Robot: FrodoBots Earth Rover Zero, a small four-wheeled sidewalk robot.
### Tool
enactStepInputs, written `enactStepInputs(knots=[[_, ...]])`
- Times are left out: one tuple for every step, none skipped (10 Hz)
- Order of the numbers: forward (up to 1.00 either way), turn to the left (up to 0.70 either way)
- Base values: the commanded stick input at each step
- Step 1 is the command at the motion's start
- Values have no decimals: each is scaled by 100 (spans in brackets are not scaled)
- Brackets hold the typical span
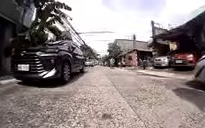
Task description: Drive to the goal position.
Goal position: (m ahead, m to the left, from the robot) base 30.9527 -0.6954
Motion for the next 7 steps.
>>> enactStepInputs(knots=[[70, 0], [70, 0], [70, 0], [70, 0], [70, 0], [70, 0], [70, 0]])
